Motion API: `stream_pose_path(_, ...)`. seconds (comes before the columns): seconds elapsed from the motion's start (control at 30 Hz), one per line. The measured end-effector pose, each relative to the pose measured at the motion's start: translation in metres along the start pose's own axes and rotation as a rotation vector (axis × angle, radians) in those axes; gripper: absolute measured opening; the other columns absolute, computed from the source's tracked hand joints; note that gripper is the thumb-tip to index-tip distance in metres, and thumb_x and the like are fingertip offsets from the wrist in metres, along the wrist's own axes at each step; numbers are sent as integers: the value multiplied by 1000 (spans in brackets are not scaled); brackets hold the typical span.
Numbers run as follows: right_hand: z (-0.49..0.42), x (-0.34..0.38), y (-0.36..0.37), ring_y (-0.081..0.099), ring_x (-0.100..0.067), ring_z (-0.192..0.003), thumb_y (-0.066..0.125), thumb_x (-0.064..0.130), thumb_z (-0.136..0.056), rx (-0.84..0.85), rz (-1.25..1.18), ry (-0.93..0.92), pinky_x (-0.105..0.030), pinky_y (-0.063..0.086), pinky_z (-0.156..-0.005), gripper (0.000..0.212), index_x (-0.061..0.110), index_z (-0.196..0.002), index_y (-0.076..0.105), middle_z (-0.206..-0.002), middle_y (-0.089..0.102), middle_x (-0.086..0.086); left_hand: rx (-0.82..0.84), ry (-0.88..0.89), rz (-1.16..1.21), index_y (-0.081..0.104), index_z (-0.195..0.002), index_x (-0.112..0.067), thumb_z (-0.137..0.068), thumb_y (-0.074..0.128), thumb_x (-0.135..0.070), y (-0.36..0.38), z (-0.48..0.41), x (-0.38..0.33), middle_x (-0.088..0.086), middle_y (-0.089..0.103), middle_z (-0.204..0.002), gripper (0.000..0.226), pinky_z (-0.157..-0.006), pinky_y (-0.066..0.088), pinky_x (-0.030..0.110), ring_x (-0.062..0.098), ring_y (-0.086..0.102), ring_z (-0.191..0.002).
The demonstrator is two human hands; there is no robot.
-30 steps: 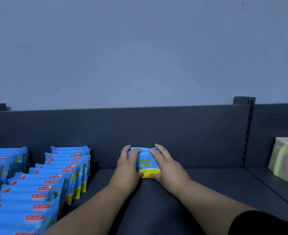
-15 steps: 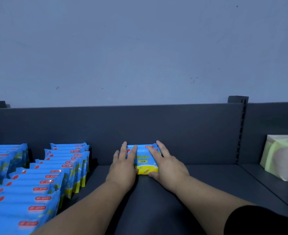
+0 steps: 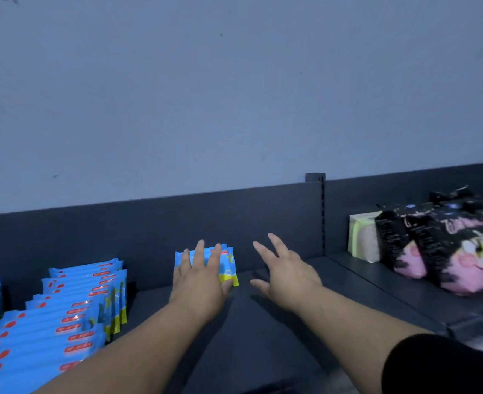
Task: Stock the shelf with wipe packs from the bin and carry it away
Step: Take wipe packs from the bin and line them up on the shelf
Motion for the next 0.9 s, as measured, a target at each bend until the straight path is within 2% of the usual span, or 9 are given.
stream_pose_path(0.17, 63, -3, -19, 27, -24, -140, 44, 58, -92, -39, 94, 147, -40, 30, -111, 75, 37, -152, 4, -161, -9, 2, 20, 173, 49, -4, -152, -27, -95, 36, -56, -13, 35, -26, 6, -11, -160, 76, -119, 8, 42, 34, -2, -146)
stream_pose_path(0.3, 126, -14, -34, 24, -26, -141, 43, 59, -92, -64, 146, 299, -42, 24, -115, 73, 36, -152, 6, -161, -4, 0, 39, 314, 126, -5, -152, -28, -95, 36, -56, -21, 72, -59, 4, -12, -160, 76, -118, 7, 41, 33, -4, -146)
stream_pose_path(0.63, 287, -80, -76, 20, -27, -144, 43, 59, -91, -71, 211, 606, -44, 23, -114, 73, 37, -151, 7, -161, -2, 0, 124, 612, 242, -3, -152, -29, -95, 37, -55, -37, 169, -181, 4, -11, -160, 74, -119, 6, 44, 31, -6, -146)
stream_pose_path(0.9, 413, -169, -102, 20, -27, -143, 44, 59, -92, -58, 241, 785, -45, 20, -115, 72, 37, -151, 9, -161, 0, 1, 163, 774, 252, 1, -152, -29, -93, 40, -56, -26, 245, -324, 6, -6, -160, 75, -118, 8, 45, 32, -2, -146)
Point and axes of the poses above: each hand's wrist, its own z-axis away from the middle knuckle, its own y-axis out of the palm, x = y × z, the point moved 3 cm from there along -z, towards the middle knuckle
